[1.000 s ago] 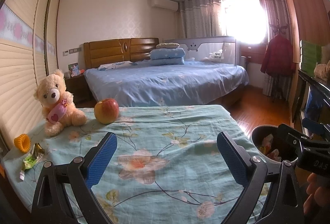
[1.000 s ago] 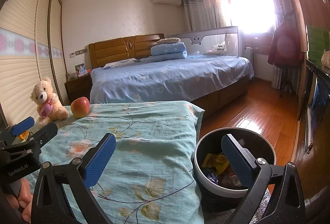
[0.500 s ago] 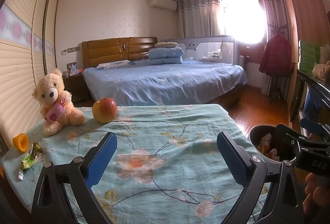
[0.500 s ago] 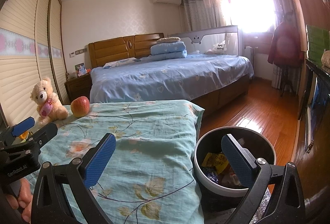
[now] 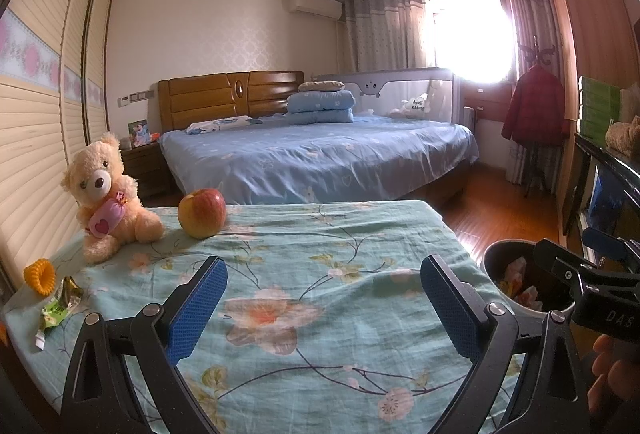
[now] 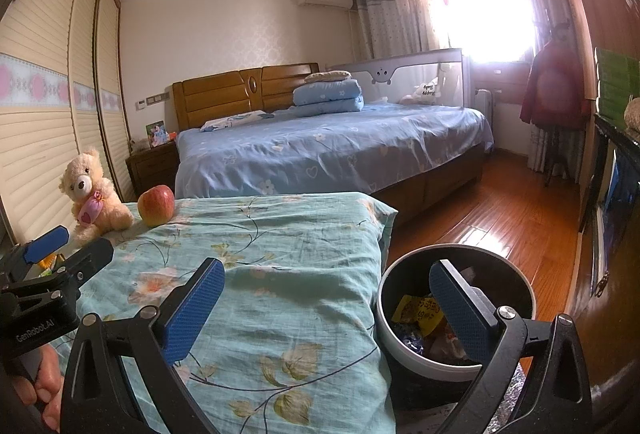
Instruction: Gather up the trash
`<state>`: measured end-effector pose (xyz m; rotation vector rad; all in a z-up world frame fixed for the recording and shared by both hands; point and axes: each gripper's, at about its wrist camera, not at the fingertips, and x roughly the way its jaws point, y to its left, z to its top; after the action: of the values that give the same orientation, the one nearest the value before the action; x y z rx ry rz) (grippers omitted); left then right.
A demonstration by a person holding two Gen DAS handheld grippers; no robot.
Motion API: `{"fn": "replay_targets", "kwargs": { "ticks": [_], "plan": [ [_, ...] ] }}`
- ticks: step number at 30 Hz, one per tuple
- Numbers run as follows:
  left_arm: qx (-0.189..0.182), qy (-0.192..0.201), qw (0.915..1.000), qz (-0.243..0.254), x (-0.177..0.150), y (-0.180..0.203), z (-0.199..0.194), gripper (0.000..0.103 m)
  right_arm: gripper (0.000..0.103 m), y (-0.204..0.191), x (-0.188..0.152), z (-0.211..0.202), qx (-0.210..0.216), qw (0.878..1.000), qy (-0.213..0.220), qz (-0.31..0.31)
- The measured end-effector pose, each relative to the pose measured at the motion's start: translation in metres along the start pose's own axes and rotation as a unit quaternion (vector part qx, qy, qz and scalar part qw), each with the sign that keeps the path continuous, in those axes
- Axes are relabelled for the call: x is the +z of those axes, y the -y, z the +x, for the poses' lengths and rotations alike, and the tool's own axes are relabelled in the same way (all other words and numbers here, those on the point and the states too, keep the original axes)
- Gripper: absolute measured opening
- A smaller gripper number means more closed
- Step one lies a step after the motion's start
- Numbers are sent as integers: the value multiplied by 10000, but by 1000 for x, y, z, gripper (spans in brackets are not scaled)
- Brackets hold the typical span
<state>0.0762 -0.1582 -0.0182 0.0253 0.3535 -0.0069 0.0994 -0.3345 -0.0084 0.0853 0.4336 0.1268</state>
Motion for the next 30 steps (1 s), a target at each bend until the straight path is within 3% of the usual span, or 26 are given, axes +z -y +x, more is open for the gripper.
{"fn": "replay_targets", "kwargs": {
  "ticks": [30],
  "plan": [
    [-28,-9,10000,74,0,-1,7,98,103,0,0,0,12,10000,1,0]
  ]
}}
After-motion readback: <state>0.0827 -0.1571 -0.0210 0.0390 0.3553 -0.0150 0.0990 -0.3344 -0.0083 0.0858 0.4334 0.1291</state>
